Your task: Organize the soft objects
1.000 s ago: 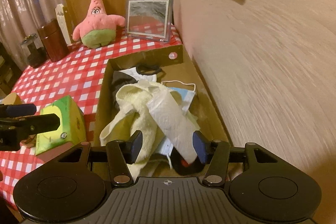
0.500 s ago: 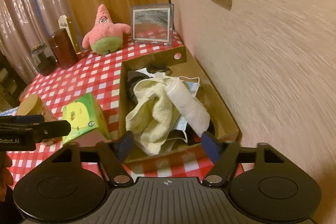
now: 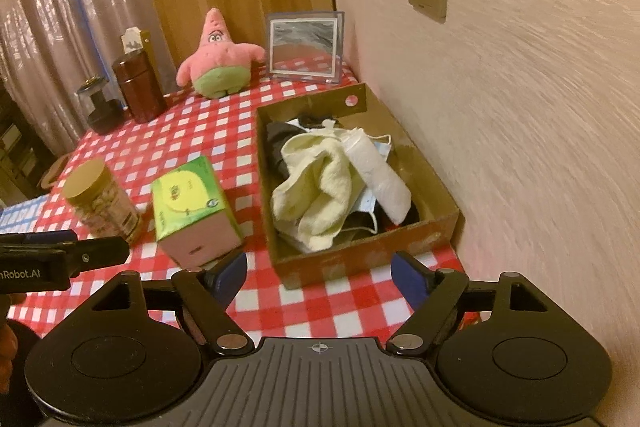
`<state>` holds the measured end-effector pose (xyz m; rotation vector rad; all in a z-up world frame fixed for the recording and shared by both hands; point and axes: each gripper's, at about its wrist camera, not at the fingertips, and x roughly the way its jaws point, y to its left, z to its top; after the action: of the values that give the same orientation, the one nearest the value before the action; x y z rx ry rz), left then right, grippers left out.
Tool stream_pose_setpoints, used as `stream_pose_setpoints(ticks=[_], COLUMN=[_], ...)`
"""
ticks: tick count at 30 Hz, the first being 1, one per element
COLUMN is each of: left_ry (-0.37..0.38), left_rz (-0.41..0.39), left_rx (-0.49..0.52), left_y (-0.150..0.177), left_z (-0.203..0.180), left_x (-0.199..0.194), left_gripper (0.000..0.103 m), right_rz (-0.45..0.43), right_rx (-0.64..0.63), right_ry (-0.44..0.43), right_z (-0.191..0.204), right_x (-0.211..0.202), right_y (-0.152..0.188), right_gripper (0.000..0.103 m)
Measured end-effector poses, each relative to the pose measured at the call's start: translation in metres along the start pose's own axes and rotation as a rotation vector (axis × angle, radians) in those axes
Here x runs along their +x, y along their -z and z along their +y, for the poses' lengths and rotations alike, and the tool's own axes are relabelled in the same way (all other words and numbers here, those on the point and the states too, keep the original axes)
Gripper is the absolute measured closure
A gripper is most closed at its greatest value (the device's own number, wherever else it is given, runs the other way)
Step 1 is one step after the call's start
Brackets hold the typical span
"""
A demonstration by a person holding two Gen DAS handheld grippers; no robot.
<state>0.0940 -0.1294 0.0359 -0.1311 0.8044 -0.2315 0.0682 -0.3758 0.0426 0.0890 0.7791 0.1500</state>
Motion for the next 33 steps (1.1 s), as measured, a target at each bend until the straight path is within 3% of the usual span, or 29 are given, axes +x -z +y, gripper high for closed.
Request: stream_pose_setpoints(ticks=[20, 25, 33], left_ry=[-0.037, -0.098, -0.091], left_rz=[-0.002, -0.029, -0.045], left_rx=[-0.073, -0.025, 0.003], left_y=[0.075, 0.085, 0.099], left_z=[0.005, 0.004, 0.004], left_x=[-0.049, -0.066, -0.086], left_gripper=[0.006, 0.006, 0.006], right_rz=[-0.033, -0.022, -0.027], right_rx=[-0.077, -0.085, -0.108], right_ry=[0.007, -0.003, -0.027], right_z=[0.033, 0.043, 0.058], right_x=[-0.047, -0.055, -0.065], right_y=[0.062, 0.076, 0.084], right_gripper=[0.024, 0.024, 0.024])
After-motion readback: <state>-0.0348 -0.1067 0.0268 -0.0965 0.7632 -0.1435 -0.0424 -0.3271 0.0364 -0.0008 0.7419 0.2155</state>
